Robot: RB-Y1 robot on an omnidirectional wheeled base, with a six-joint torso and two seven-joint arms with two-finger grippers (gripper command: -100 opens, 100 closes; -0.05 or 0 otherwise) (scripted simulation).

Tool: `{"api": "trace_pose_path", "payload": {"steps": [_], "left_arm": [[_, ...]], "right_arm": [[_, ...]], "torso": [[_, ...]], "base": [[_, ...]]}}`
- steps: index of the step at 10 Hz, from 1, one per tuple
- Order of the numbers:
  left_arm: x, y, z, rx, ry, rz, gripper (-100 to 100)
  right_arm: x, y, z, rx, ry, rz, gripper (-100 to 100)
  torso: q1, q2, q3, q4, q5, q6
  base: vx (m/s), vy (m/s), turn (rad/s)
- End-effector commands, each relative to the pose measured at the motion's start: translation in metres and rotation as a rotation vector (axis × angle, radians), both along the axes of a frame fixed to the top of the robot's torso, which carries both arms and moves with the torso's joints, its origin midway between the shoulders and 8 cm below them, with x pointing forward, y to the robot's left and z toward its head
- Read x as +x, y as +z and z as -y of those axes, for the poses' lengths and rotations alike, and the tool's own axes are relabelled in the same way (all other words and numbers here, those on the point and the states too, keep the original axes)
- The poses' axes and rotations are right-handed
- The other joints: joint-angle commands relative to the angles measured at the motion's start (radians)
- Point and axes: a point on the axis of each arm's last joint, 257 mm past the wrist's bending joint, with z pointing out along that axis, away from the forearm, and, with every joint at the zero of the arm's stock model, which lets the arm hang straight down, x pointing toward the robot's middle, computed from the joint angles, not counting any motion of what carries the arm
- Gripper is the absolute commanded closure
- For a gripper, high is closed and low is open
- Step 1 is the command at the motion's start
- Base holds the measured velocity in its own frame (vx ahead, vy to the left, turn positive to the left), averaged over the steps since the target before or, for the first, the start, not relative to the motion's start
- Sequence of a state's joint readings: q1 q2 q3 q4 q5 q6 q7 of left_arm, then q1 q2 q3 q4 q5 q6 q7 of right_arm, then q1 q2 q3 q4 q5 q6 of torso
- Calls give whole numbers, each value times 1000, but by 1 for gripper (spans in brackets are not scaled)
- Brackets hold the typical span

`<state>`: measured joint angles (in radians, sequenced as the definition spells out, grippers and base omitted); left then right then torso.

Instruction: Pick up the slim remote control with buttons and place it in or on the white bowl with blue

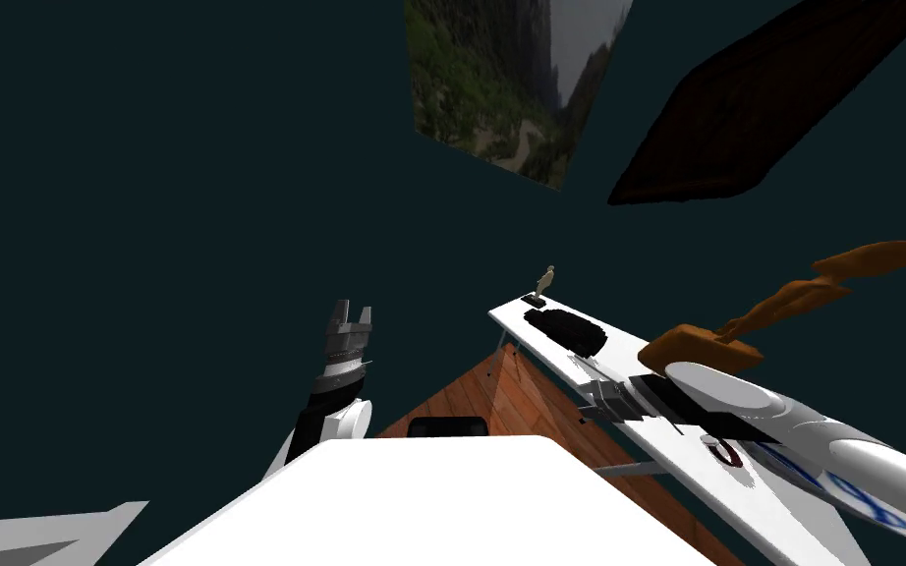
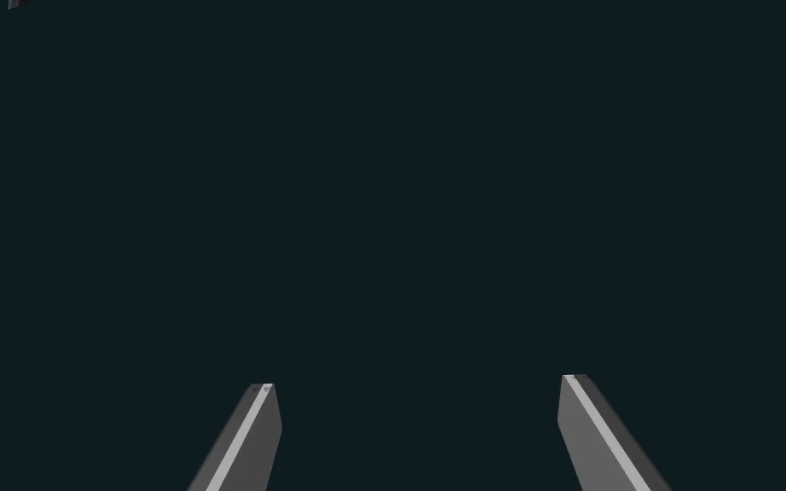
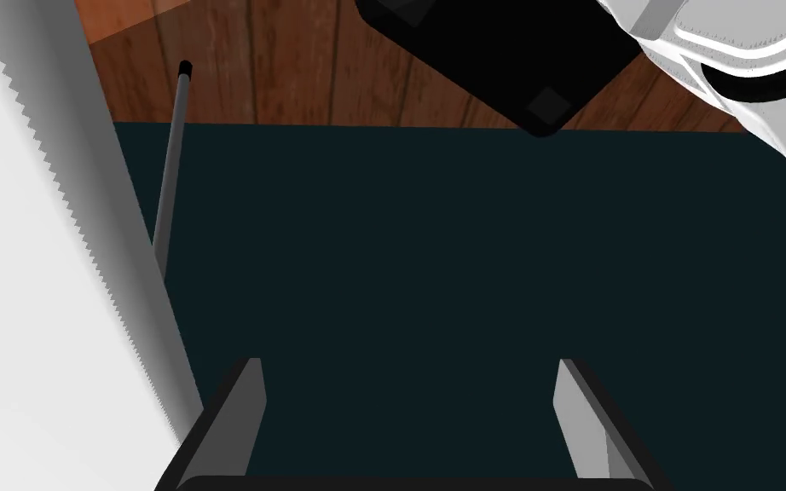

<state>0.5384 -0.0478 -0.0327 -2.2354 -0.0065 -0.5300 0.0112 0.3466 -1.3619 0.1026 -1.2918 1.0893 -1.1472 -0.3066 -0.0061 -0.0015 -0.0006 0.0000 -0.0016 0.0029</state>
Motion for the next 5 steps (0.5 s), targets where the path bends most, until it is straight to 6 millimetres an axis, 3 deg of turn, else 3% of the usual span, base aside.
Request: {"api": "trace_pose_path", "payload": {"steps": [1,2,5], "left_arm": [[0,0,0,0,0,0,0],[0,0,0,0,0,0,0],[0,0,0,0,0,0,0]], "right_arm": [[-10,2,31,-79,-31,-49,-100],[-10,2,31,-79,-31,-49,-100],[-31,10,97,-234,-126,-149,-100]], "torso": [[0,0,0,0,0,0],[-1,0,0,0,0,-1],[-1,-1,-1,0,0,-1]], "base": [[-8,-48,224],[-5,-41,154],[-6,-61,294]]}}
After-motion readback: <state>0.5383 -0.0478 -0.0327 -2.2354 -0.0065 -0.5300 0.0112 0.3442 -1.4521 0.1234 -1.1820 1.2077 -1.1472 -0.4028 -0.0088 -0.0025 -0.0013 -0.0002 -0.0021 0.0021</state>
